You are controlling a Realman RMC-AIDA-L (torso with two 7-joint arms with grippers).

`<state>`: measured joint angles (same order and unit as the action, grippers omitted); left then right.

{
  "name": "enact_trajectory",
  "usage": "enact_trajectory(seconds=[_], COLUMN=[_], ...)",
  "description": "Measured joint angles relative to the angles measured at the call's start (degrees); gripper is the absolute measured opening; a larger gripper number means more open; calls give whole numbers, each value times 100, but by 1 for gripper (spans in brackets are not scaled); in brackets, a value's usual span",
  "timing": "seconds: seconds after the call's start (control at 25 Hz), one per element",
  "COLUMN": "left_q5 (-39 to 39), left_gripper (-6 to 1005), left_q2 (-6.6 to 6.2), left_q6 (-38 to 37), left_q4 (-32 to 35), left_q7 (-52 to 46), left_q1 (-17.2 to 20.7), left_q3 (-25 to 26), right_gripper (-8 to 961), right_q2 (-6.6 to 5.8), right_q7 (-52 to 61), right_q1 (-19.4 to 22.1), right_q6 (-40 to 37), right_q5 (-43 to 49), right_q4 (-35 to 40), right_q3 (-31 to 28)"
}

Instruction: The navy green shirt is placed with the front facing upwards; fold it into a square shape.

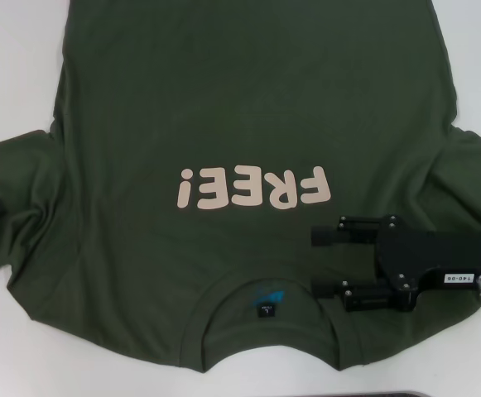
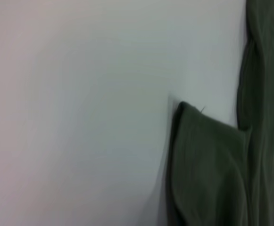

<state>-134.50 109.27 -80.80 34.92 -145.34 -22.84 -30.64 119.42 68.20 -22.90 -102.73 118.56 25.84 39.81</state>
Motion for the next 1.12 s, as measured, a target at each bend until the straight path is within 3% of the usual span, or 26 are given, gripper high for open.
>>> enact_trajectory(seconds=[0.24,0.68,1.12], left_q5=[-25,25,14], left_gripper=[296,52,32], left_q2=[-10,-31,-154], left_q6=[-55,-389,-352], left_q4=[80,257,401], left_q7=[19,42,9], left_q1=[36,7,88], left_q3=[28,47,885], right_gripper=[798,797,797], right_q2=[8,9,10], right_q7=[0,0,0], right_q1=[-10,-12,-4], right_q6=[0,9,13], right_q5=[-1,-1,-1], right_q4=[0,0,0], right_q3=[0,0,0])
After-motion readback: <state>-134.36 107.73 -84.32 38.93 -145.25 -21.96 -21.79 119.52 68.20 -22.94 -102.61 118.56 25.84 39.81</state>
